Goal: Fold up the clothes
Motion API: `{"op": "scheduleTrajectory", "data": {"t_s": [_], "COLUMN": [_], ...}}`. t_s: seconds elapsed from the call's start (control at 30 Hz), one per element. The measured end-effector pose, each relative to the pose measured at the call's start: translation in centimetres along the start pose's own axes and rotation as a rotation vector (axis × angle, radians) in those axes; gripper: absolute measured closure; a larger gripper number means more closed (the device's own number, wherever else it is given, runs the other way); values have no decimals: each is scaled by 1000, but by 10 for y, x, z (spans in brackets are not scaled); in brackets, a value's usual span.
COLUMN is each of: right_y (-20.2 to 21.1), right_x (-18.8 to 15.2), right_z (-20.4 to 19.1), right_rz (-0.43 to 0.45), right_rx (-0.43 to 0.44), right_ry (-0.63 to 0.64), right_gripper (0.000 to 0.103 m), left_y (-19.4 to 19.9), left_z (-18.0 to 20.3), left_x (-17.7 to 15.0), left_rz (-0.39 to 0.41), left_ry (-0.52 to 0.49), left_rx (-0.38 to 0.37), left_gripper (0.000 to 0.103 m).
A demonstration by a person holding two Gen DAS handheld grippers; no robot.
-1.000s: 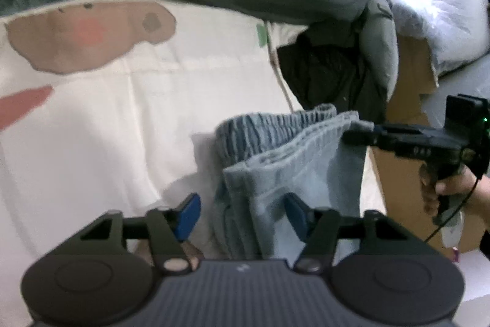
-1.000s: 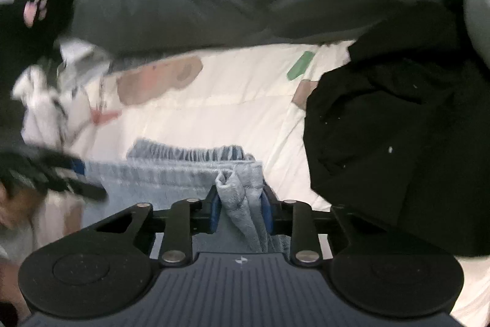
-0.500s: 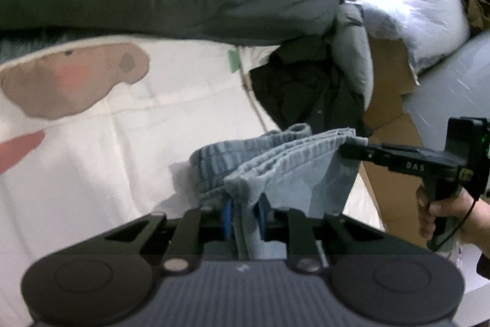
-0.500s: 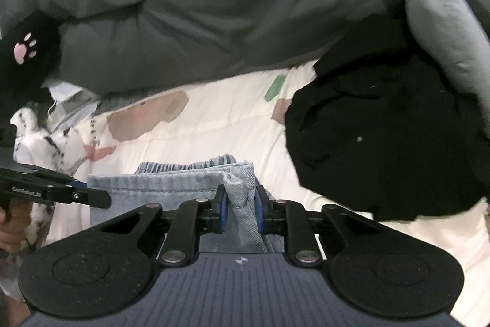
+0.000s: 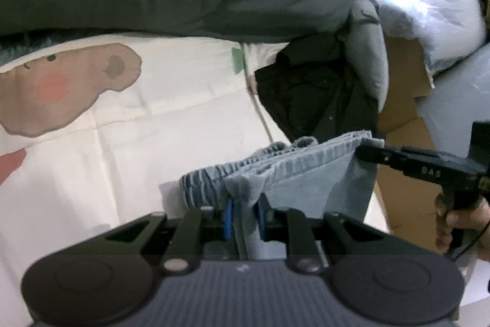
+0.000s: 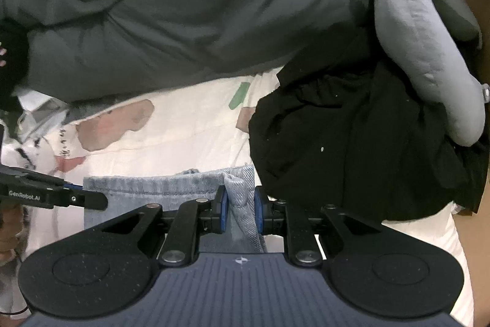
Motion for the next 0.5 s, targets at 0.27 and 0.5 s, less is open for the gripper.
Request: {"op": "scheduleTrajectory", "data": {"t_s": [0.27,0.5], "right_y": [-35,-54], "right_x": [7,6], "right_z": [-7,-5], "right_rz": [-42,-43], "right_rx": [-57,-83], "right_ry": [-17,-77], "right_gripper": [85,80], "left_y": [-1,-5], "left_z": [-5,-5], "left_x": [1,4], "left_rz": [1,-17], "left_ry": [20,4], "left_rx": [12,39], "left_gripper": [86,84]}}
Point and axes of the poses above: each gripper's, at about its wrist camera, not at the fingertips, and y roughly against the way its jaws point, z to its right, x to its top, the point moved 2 cm from there along -y, roughly the way its jaws point, and after that the axes turned 12 degrees about -y, right-handed, at the moved point
